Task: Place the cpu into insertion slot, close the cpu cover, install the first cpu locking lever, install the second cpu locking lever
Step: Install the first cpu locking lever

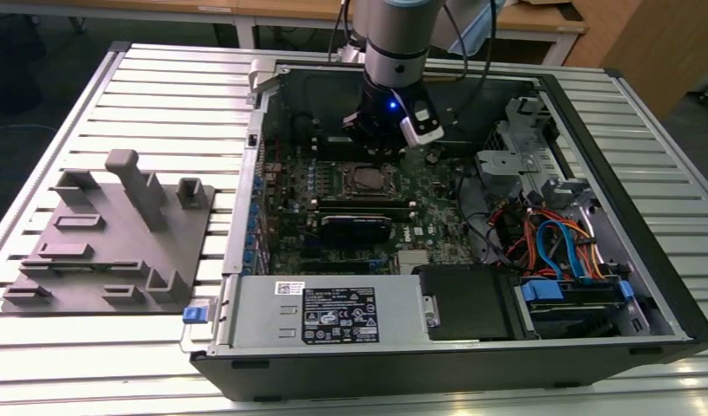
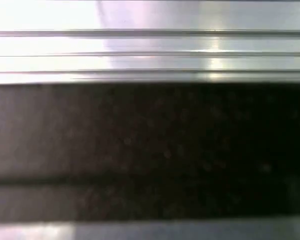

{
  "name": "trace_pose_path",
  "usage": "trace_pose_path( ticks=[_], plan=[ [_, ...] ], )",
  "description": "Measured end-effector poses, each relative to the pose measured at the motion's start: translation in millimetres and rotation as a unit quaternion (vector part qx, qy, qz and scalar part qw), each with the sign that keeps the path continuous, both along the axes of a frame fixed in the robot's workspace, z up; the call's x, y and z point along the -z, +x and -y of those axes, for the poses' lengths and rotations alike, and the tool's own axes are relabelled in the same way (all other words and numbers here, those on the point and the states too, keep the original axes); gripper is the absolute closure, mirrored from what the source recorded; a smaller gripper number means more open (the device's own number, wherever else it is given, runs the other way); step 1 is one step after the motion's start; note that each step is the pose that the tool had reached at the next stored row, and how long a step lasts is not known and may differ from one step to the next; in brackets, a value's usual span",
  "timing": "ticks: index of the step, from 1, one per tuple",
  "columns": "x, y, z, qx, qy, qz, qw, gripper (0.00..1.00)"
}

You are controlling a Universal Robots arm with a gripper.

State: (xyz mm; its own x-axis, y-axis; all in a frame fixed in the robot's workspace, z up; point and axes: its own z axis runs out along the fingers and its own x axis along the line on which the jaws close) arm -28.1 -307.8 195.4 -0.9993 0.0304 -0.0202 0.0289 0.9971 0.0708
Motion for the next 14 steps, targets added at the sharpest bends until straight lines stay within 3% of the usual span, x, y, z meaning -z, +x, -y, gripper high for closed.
trace_pose_path(
  ticks=[2,4,9,14],
  plan=[
    [-0.2,0.0,0.1,0.0,0.0038,-0.0001,0.99999,0.9],
    [-1.5,0.0,-0.2,0.0,0.0051,0.0,0.99999,0.9],
    [-12.0,0.0,-0.1,0.0,0.0049,-0.0001,0.99999,0.9],
    [-13.5,0.0,4.2,0.0,0.0047,-0.0003,0.99999,0.9]
  ],
)
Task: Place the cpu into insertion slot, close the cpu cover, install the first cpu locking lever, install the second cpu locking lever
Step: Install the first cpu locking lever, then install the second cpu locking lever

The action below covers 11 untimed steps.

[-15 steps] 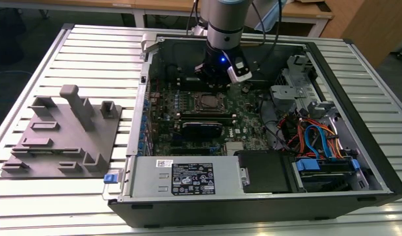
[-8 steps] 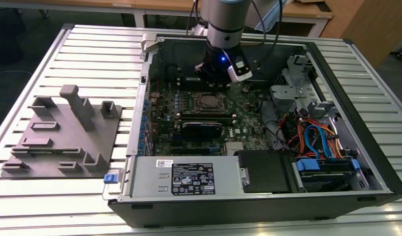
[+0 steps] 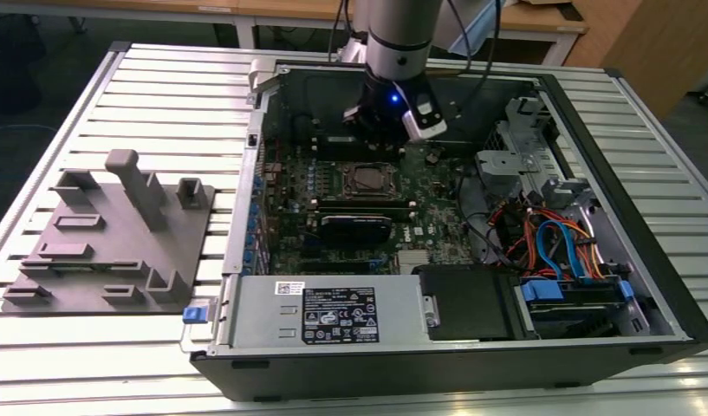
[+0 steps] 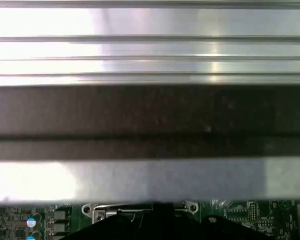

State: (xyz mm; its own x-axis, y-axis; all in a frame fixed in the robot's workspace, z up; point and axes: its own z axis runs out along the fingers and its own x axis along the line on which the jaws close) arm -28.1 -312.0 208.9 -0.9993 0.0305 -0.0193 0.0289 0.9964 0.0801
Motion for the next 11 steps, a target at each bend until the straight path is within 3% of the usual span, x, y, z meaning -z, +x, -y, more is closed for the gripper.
trace_pose_path(
  ticks=[11],
  plan=[
    [0.0,0.0,0.4,0.0,0.0,0.0,1.0,0.9]
  ],
)
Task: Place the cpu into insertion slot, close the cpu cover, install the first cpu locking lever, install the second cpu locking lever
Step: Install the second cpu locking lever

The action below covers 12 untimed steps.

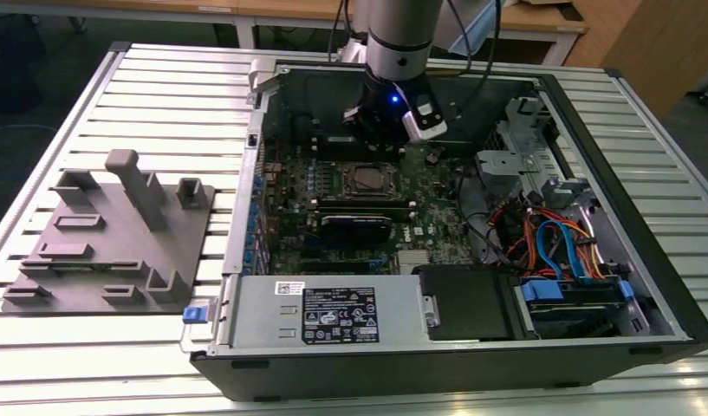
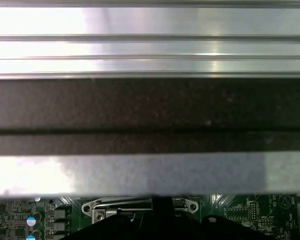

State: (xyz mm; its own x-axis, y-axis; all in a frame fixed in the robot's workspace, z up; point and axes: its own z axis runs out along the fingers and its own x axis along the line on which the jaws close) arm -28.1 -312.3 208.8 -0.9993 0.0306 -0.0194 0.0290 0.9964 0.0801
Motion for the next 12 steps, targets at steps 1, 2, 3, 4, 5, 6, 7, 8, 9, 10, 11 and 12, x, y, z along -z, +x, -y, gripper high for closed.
trace_pose_path(
  ticks=[1,2,3,4,5,6,7,8,9,10,11,12],
  plan=[
    [0.0,0.0,0.0,0.0,0.0,0.0,1.0,0.9],
    [0.0,0.0,0.0,0.0,0.0,0.0,1.0,0.9],
    [0.0,0.0,0.0,0.0,0.0,0.0,1.0,0.9],
    [0.0,0.0,0.1,0.0,0.0,0.0,1.0,0.9],
    [0.0,0.0,0.6,0.0,0.0,0.0,1.0,0.9],
    [-0.1,0.0,1.3,0.0,0.0,0.0,1.0,0.9],
    [0.0,0.0,2.2,0.0,0.0,-0.0001,1.0,0.9],
    [0.0,0.0,3.2,0.0,0.0,0.0,1.0,0.9],
    [0.0,0.0,4.3,0.0,0.0,0.0,1.0,0.9],
    [0.0,0.0,5.1,0.0,0.0,0.0,1.0,0.9],
    [0.0,0.0,5.7,0.0,0.0,0.0,1.0,0.9],
    [-0.6,-0.1,5.9,0.0,-0.0001,0.0,1.0,0.9]
  ],
)
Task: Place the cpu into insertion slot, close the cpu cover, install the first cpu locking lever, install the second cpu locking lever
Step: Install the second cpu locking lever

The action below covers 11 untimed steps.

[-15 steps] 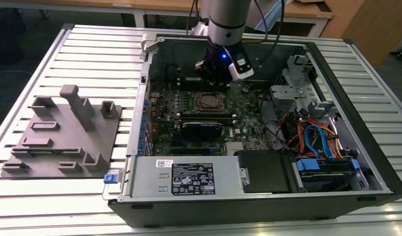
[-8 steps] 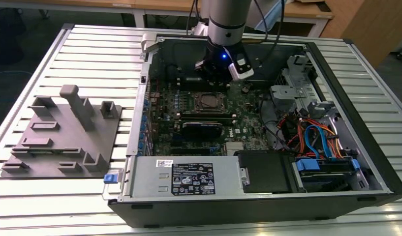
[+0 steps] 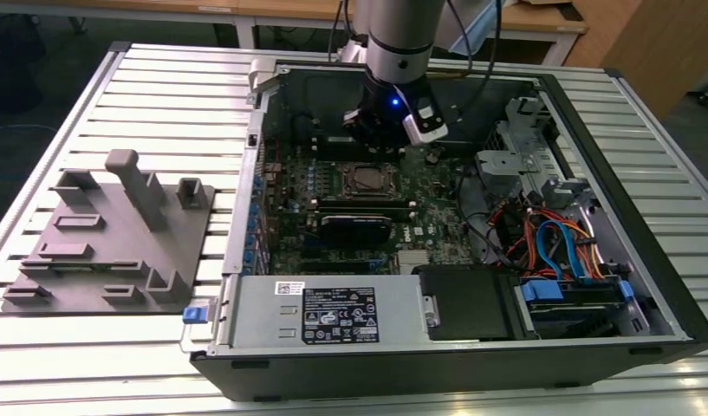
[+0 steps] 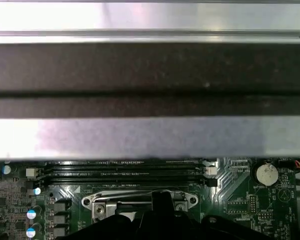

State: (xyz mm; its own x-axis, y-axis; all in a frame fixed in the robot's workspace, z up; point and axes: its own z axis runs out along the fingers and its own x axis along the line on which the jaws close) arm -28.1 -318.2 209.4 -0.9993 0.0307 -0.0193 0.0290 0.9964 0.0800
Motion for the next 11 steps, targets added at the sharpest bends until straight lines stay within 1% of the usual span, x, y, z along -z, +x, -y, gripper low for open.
trace_pose_path(
  ticks=[3,4,6,11],
  plan=[
    [-5.3,0.1,0.0,0.0,0.0,0.0,1.0,0.9],
    [-5.9,0.1,0.0,0.0,0.0001,0.0001,1.0,0.9],
    [-5.9,0.1,0.0,0.0,0.0002,0.0001,1.0,0.9],
    [-5.8,0.1,1.6,0.0,0.0001,0.0001,1.0,0.9]
  ],
)
